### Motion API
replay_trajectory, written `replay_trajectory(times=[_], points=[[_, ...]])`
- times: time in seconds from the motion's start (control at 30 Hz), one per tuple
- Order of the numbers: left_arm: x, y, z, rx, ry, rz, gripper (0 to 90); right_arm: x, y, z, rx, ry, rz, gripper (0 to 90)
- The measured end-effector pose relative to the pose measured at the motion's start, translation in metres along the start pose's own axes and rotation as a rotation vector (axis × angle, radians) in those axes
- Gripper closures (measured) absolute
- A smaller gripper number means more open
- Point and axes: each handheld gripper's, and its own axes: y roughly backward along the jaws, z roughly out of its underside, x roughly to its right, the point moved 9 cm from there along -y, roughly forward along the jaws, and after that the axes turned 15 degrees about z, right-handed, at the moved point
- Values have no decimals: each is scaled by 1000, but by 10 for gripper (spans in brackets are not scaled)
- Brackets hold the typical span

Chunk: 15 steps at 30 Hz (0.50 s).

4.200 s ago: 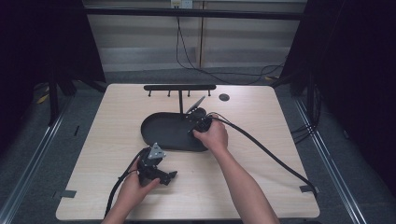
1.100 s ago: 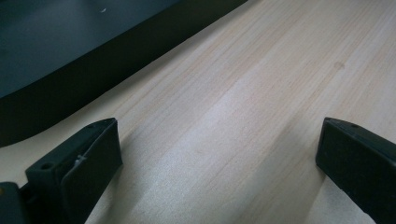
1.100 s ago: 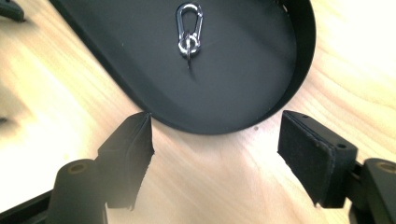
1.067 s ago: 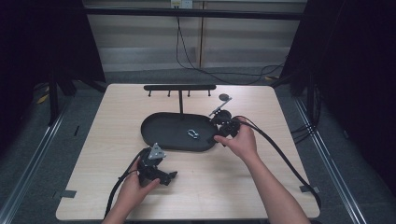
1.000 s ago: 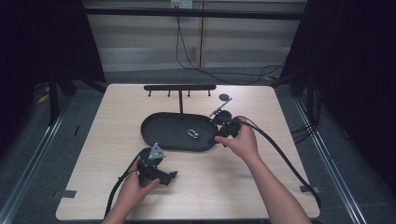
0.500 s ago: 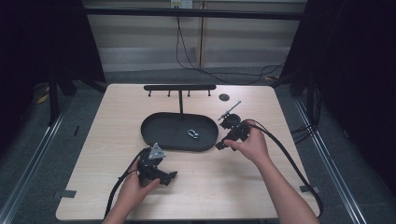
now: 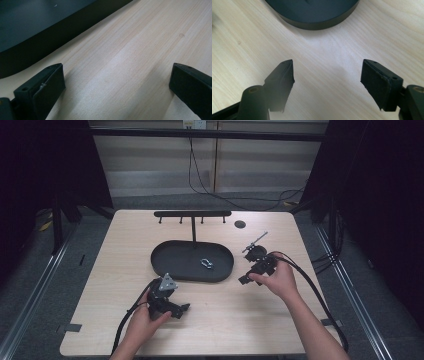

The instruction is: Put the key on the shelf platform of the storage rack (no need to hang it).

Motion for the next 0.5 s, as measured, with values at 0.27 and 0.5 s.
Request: replay_trajectory(times=[0.27, 0.5], points=[[0, 0, 0, 2, 0, 1, 0, 5, 4, 12, 3, -14, -2, 263], [0, 0, 0, 2, 0, 1, 0, 11, 7, 21, 12, -37, -1, 263]])
